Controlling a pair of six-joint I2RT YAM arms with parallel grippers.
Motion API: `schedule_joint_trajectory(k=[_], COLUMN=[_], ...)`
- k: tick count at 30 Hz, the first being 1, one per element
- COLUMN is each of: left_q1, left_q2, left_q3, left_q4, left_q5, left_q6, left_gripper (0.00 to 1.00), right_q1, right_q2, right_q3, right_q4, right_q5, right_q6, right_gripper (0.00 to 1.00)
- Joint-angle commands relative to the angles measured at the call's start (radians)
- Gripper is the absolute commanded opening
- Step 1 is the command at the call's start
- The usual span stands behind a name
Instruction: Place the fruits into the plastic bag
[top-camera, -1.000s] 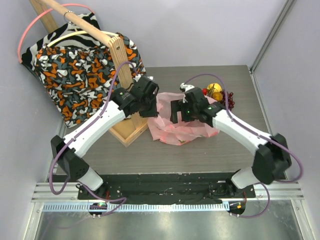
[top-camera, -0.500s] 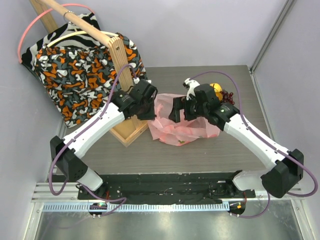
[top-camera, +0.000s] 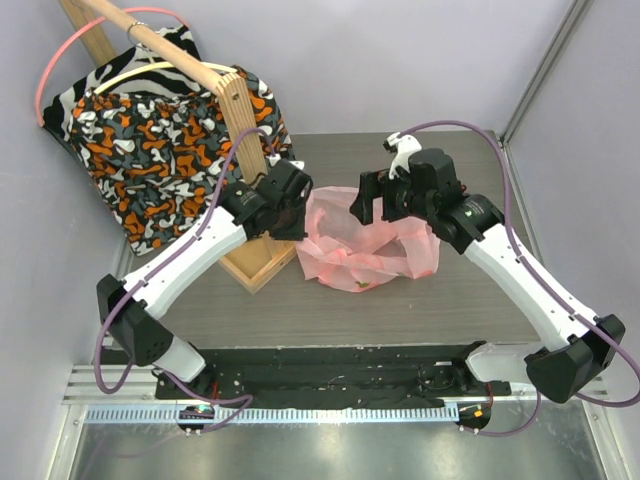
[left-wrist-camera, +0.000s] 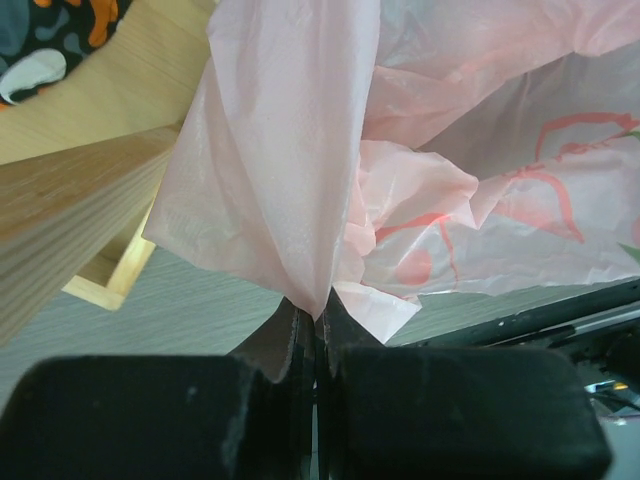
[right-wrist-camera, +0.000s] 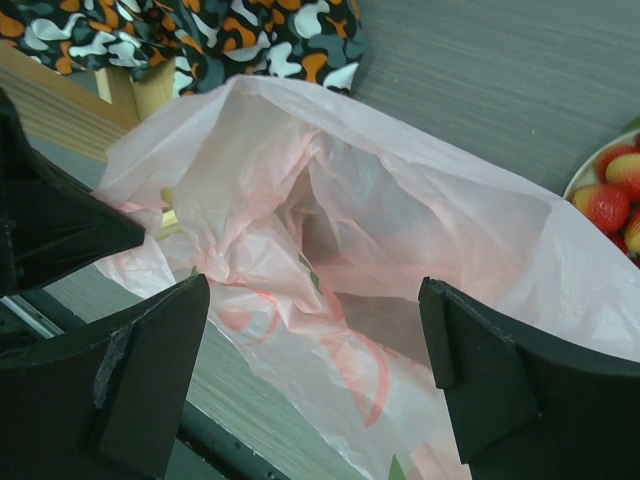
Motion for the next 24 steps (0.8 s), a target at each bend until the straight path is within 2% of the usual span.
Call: schedule_joint_trajectory(k=[1,9,15,20,24], left_q1=[0.015,0.014,0.014,0.014,0.014], left_q2=[-0.062,-0.103,-0.119,-0.106,-0.090], left_q3=[0.021,0.022,0.080,0.117,0.127], left_q4=[0.020,-0.012,-0.081,-0.158,-0.199], left_q5=[0.001,0.004,0.033,0.055,0.052], left_q6=[0.078,0.142,0.157,0.170,0.162], left_gripper=[0.00,0.00,0.00,0.00,0.00], right_q1=[-0.003,-0.168,-0.265,-0.343,-0.368], right_q2=[-0.052,0.016,0.085,0.218,0.269], right_q3=[0.060,0.164,0.221,0.262,0.262], right_q4=[0.044,0.044,0.009,-0.078,-0.086], right_q5=[-0.001,0.005,0.076,0.119,0.137], right_q6=[-0.045,0.054,0.050,0.050,0.039], right_gripper=[0.95,0.95,0.94,0.95,0.94])
